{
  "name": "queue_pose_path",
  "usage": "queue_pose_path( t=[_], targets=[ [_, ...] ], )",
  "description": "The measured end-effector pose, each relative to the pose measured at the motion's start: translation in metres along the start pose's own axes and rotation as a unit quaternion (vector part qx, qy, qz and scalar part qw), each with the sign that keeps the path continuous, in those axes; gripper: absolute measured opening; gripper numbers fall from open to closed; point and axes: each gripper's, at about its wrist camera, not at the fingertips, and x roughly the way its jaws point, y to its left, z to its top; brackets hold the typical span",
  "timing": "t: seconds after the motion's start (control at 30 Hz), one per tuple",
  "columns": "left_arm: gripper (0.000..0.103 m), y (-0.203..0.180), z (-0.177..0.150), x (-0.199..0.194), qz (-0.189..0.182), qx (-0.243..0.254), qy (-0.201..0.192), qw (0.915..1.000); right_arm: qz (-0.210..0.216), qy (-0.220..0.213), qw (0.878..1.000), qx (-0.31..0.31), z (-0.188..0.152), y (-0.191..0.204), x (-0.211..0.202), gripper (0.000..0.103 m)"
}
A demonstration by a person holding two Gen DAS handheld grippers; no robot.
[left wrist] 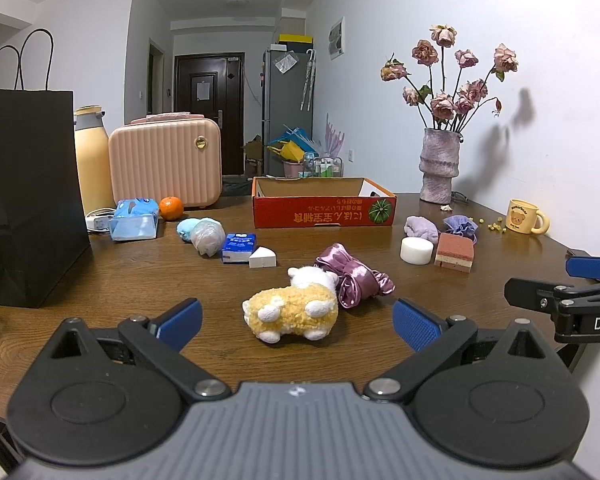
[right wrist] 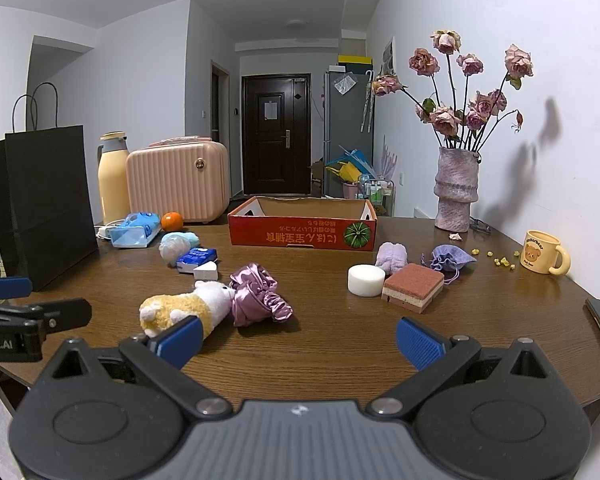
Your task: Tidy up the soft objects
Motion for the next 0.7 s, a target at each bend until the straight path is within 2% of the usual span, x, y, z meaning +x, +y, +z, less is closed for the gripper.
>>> queue_pose_path(
  t=[0.23,0.7],
  targets=[
    [0.103,-0.001,-0.001,-0.001,-0.002,-0.001,0.003,1.0,0.0,0.004,1.0,-0.006,0.0,0.001,0.006,0.103],
    [0.103,0.004,0.002,0.028,-0.003,-0.007,0.025,0.9997,-0.001,0.026,1.0,-0.013,0.002,0.006,0.032,0.103]
  ],
)
